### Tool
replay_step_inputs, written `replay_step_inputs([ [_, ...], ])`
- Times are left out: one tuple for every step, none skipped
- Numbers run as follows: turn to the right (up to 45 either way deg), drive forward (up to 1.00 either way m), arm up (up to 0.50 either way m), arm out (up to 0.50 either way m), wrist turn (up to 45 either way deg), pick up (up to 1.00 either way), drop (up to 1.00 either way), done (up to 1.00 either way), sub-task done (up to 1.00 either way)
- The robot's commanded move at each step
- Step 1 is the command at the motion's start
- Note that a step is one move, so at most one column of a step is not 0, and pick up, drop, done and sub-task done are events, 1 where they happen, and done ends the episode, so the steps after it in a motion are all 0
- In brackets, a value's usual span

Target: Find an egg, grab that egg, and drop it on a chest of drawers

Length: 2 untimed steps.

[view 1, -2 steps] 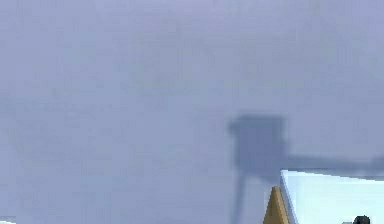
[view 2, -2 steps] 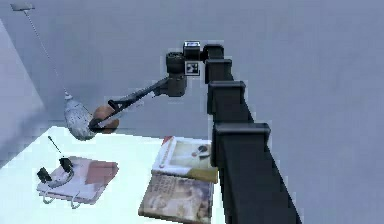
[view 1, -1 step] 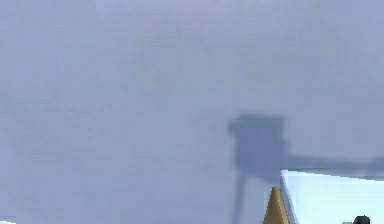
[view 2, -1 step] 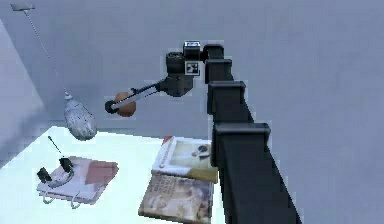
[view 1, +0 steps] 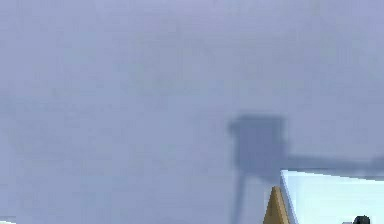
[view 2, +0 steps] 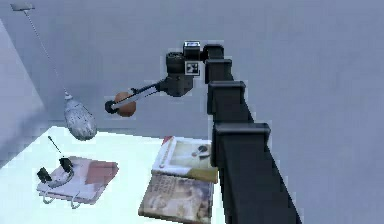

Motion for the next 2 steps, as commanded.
replay_step_inputs([
  [0.0,0.0,0.0,0.0,0.0,0.0,1.0,0.0,0.0],
  [0.0,0.0,0.0,-0.1,0.0,0.0,0.0,0.0,0.0],
])
